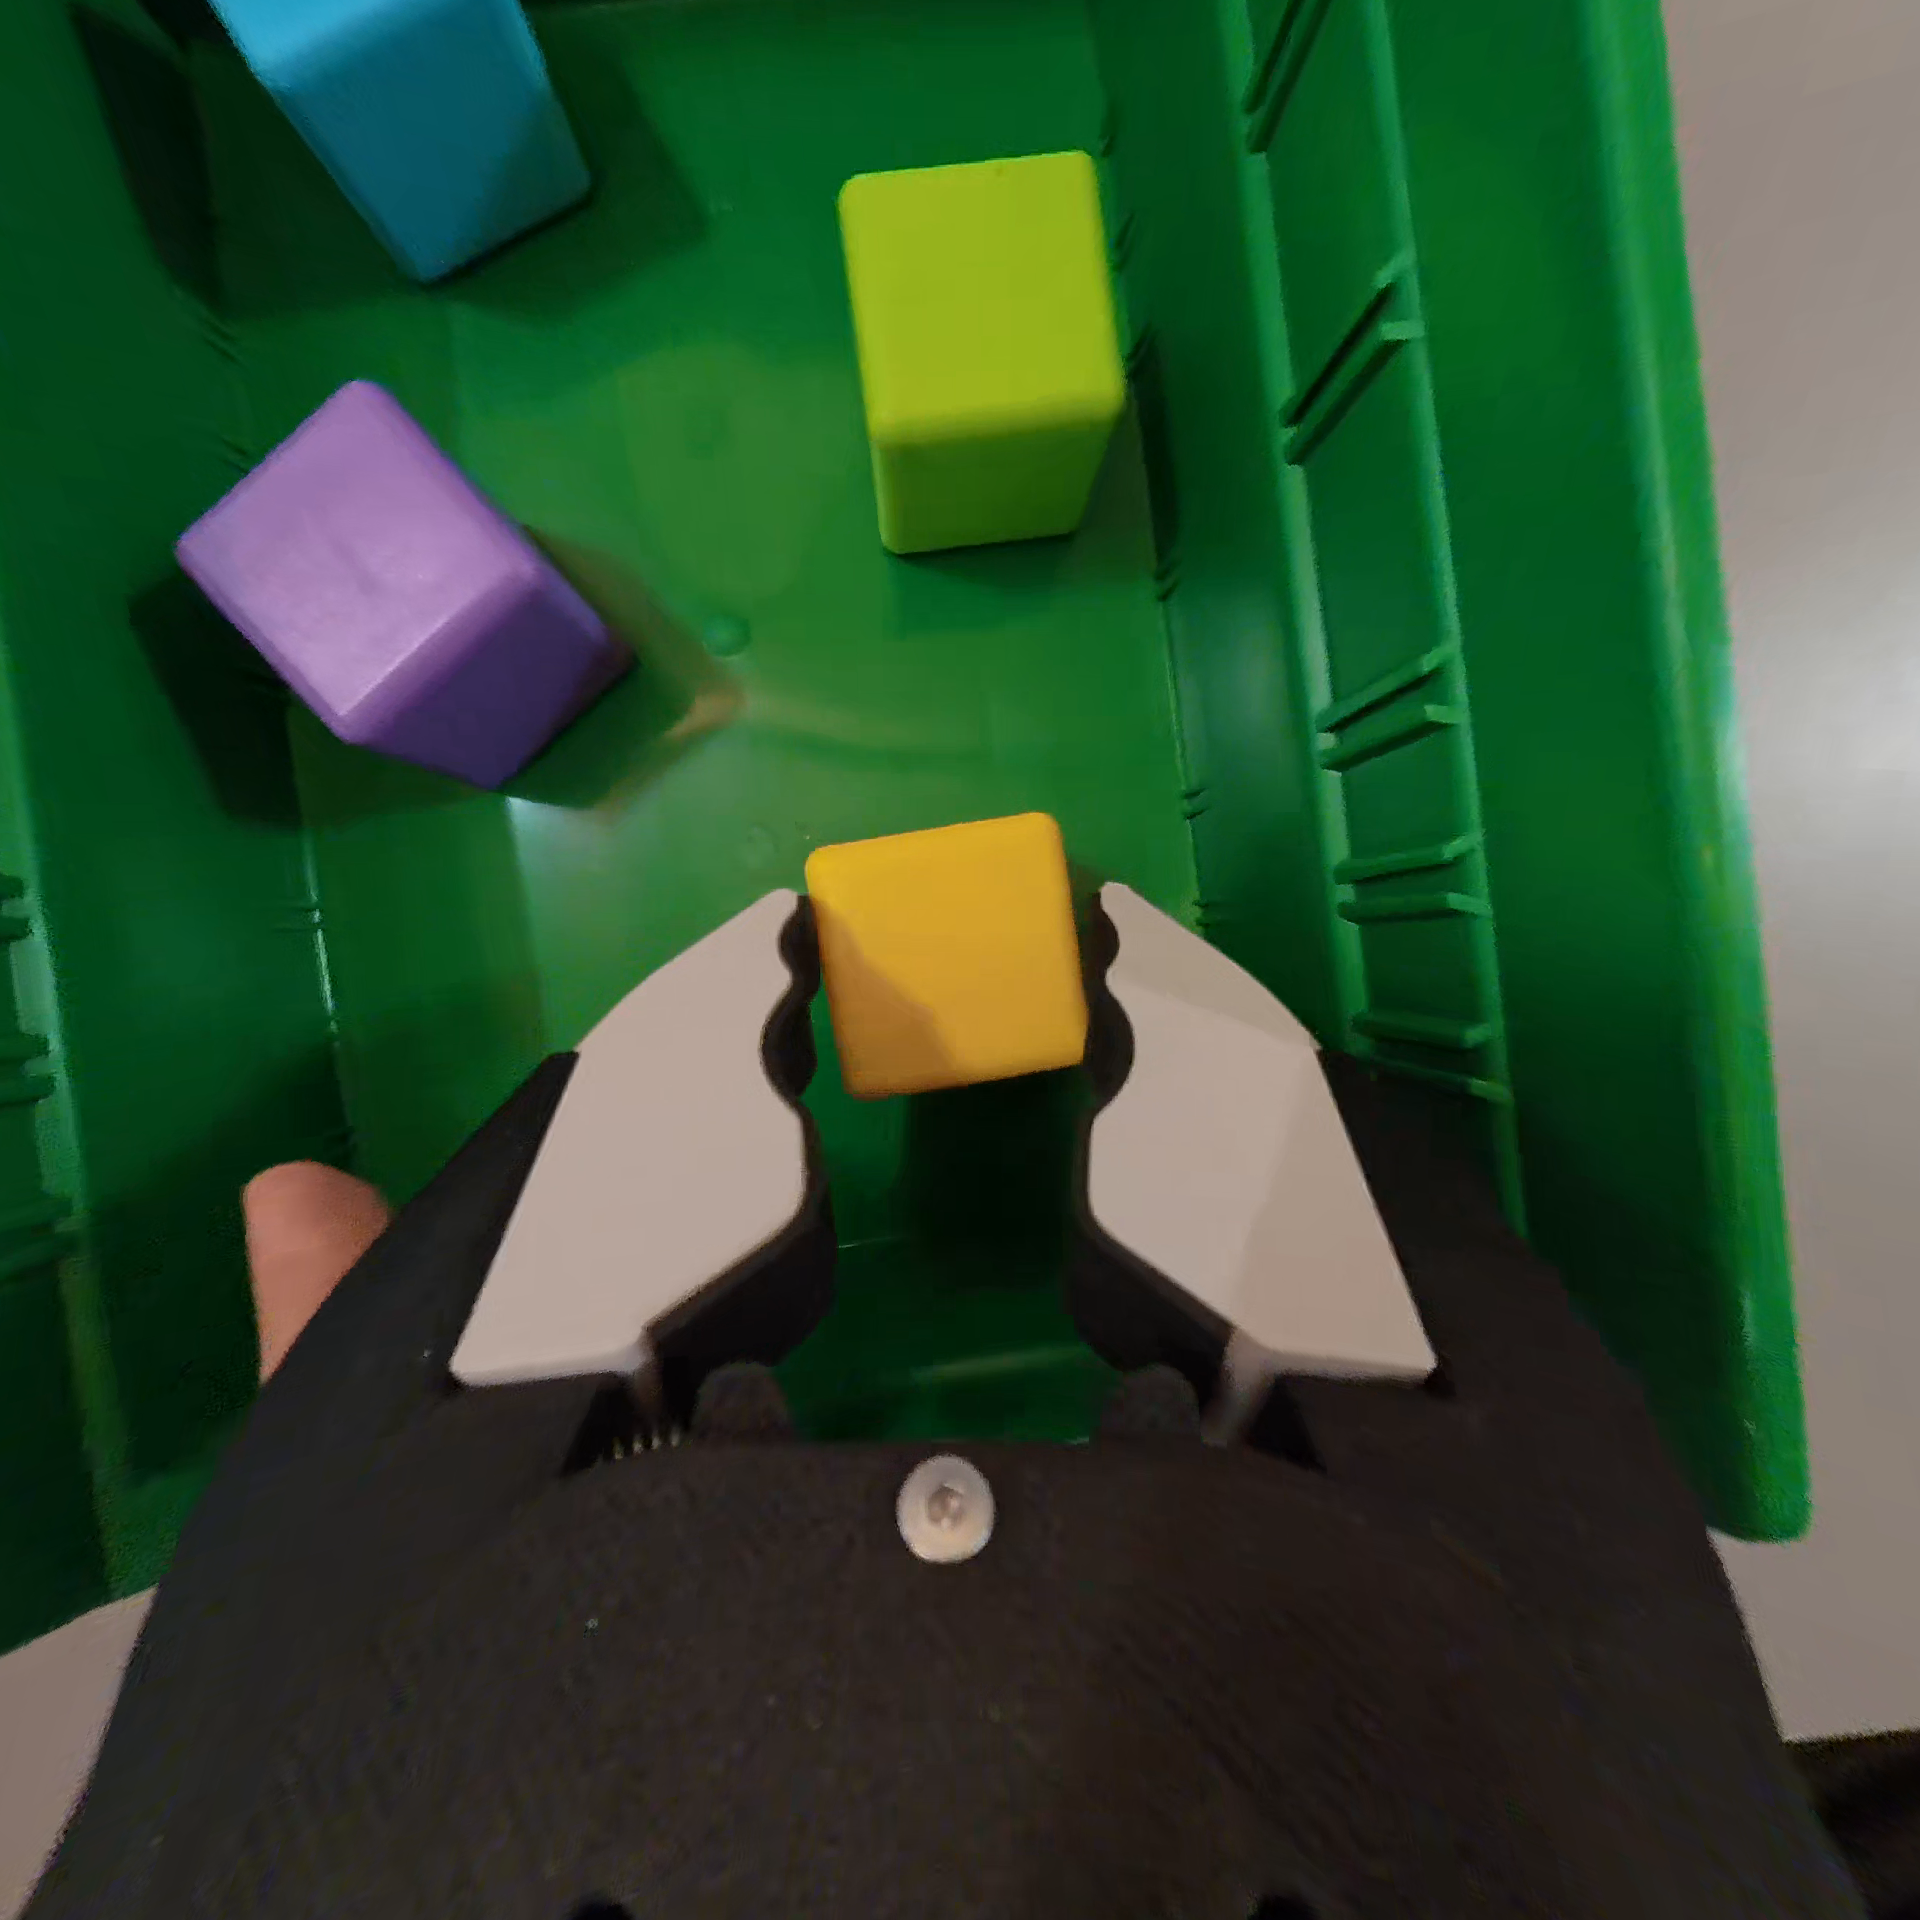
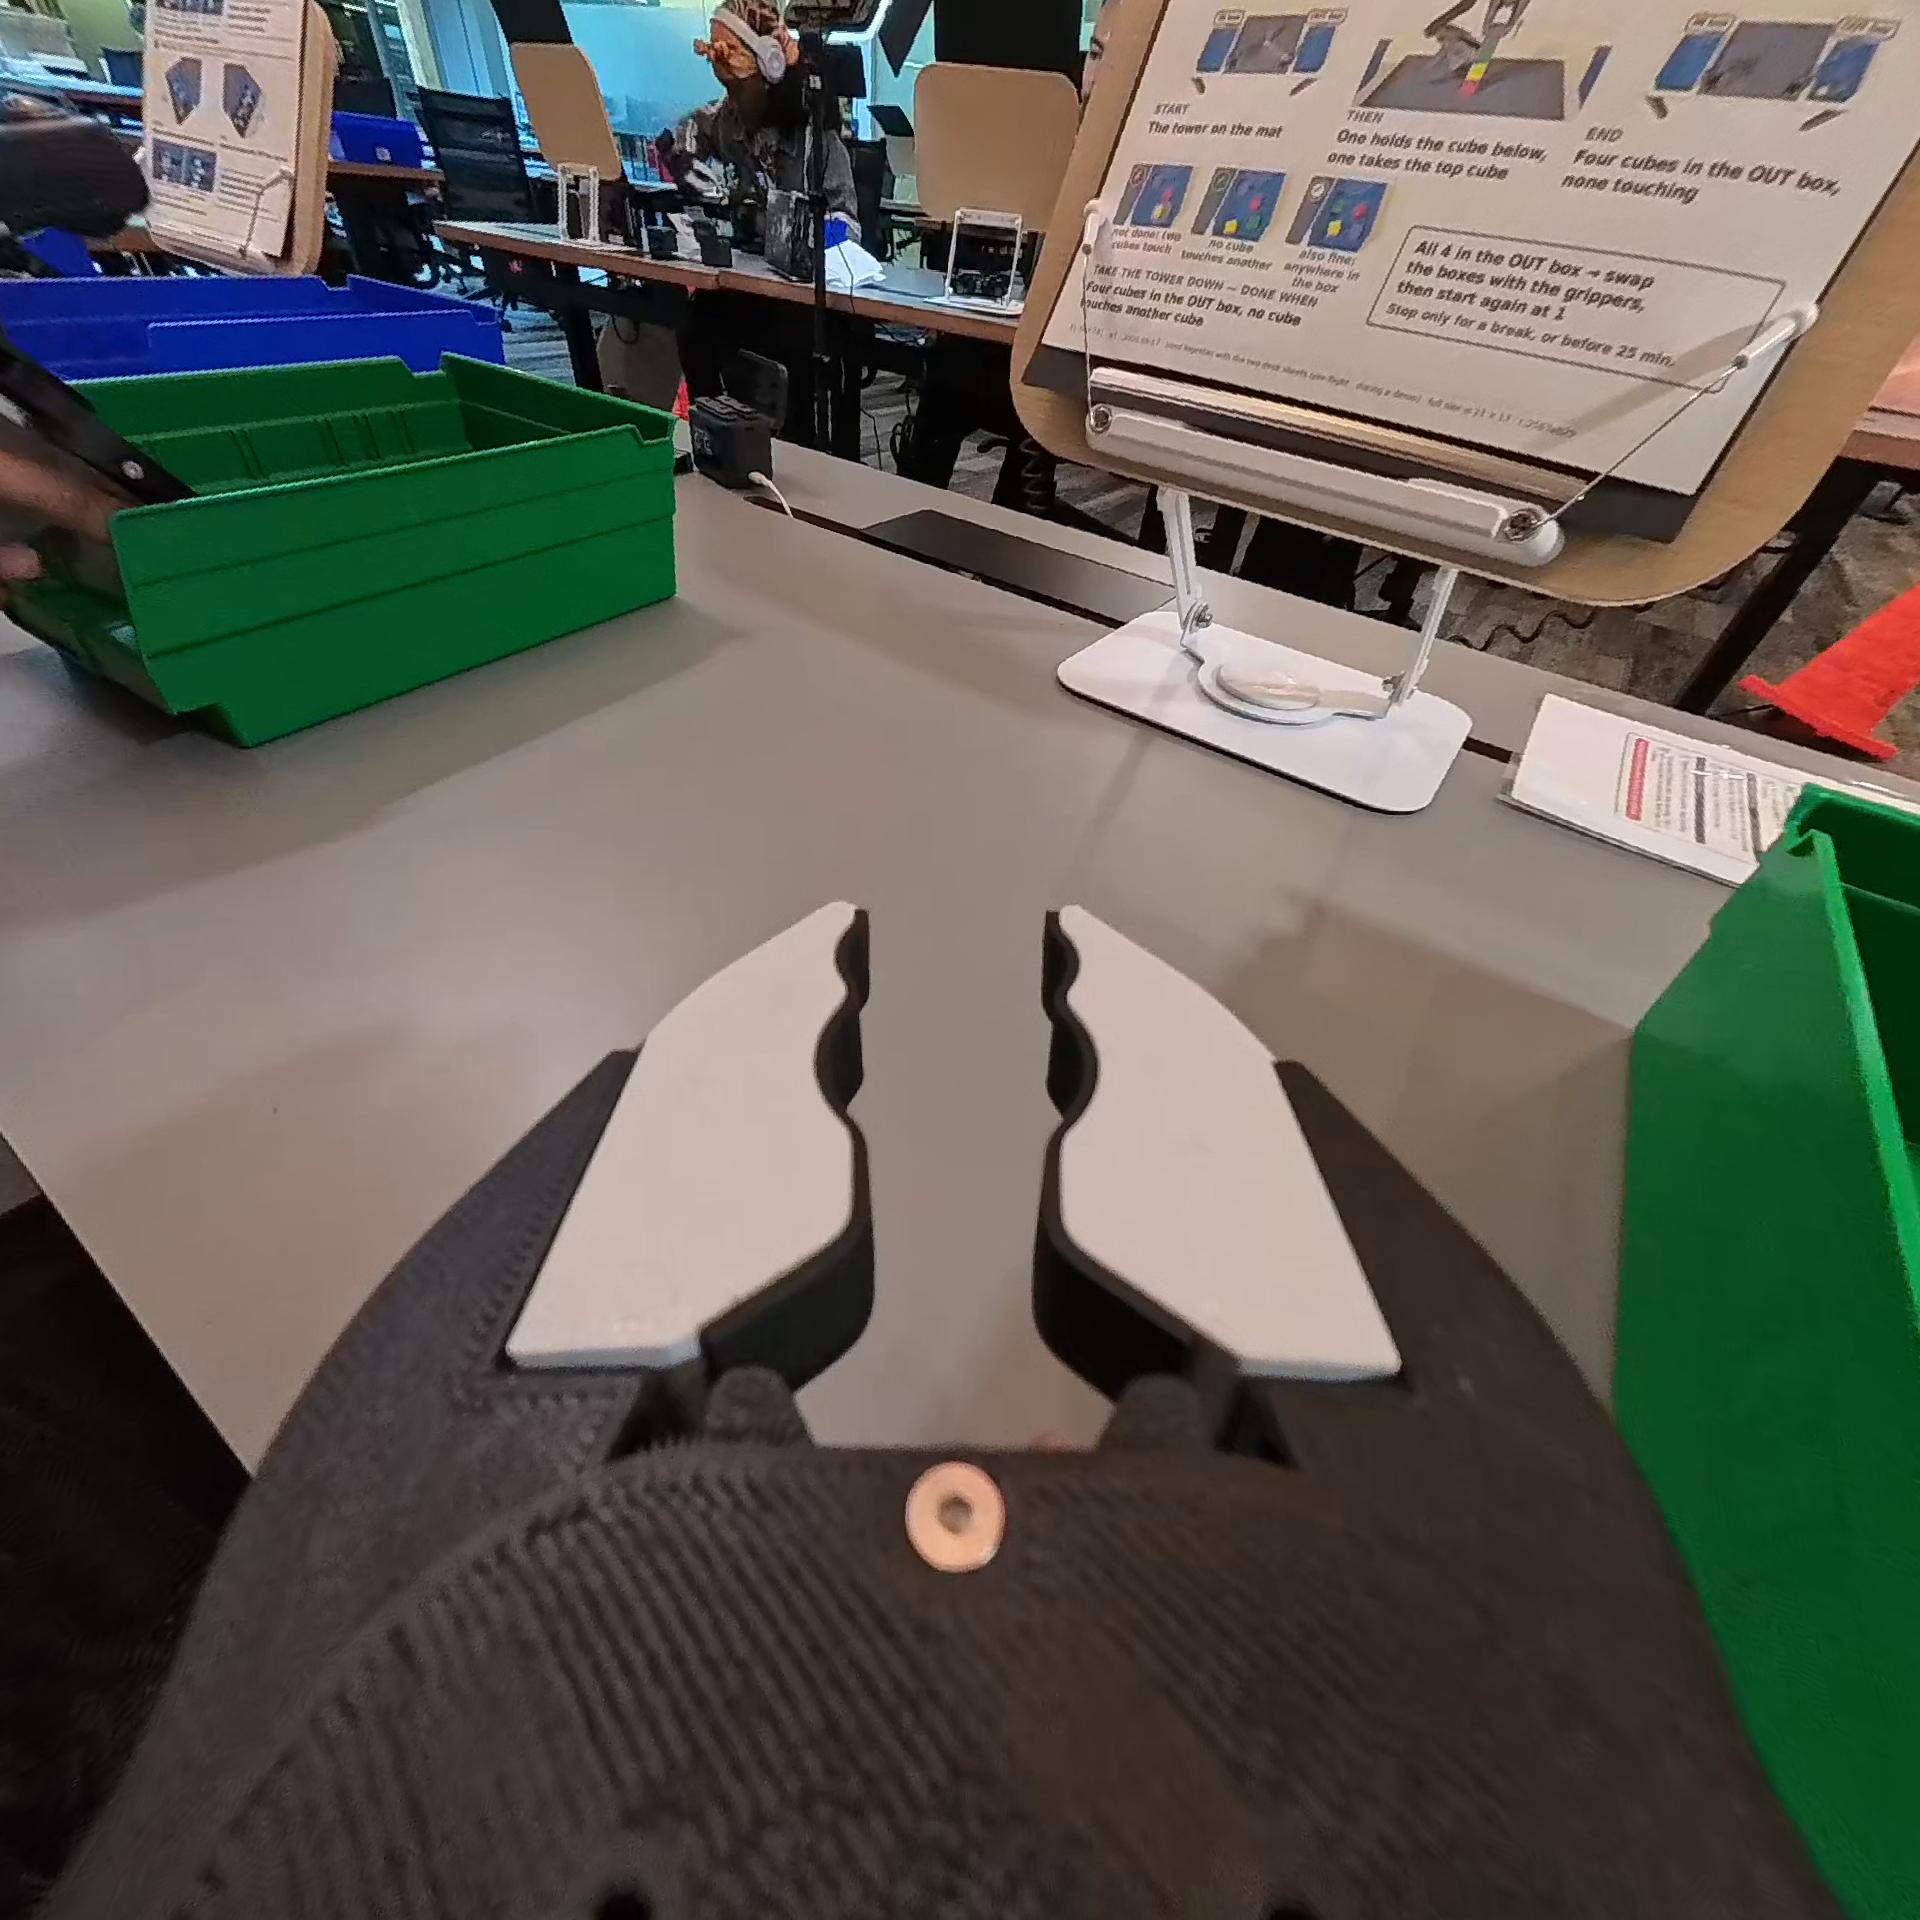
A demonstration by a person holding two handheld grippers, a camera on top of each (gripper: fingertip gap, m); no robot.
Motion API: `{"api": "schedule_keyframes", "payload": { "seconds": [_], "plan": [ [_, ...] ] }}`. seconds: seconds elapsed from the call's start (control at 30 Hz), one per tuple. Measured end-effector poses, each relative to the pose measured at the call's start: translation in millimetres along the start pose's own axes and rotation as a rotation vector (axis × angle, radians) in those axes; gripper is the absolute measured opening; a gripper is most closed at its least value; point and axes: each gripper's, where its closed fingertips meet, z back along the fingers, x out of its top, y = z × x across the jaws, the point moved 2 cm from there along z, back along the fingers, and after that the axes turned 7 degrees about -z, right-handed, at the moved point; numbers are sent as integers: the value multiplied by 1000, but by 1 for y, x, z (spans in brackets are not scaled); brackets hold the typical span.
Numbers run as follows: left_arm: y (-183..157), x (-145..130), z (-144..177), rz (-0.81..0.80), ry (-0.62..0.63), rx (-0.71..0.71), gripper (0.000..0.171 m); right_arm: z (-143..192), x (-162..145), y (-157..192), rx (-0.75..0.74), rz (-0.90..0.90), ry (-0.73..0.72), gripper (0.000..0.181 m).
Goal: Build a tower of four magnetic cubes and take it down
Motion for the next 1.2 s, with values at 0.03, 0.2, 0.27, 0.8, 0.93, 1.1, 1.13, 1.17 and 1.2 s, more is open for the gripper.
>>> {"api": "schedule_keyframes", "payload": {
  "seconds": [0.03,0.2,0.27,0.8,0.93,1.1,1.13,1.17,1.2],
  "plan": [
    [-1,1,1,-7,-1,-13,49,0,-1,0,1,-1,3,32],
    [16,9,22,-70,-39,74,48,-1,-2,0,3,-2,9,32],
    [24,18,42,-91,-95,115,48,-1,-2,0,5,-4,11,32],
    [-257,72,90,-751,-426,-615,48,0,-8,-1,-5,5,31,31],
    [-323,70,42,-1088,-480,-760,49,8,-10,-7,-42,12,36,30],
    [-355,73,-1,-1215,-325,-921,49,13,-24,-15,-80,-24,78,30],
    [-356,73,-4,-1242,-302,-937,49,14,-27,-16,-81,-34,90,30],
    [-358,74,-6,-1271,-294,-945,49,15,-29,-15,-81,-42,98,30],
    [-360,75,-8,-1292,-290,-955,49,16,-31,-14,-79,-49,103,30]
  ]
}}
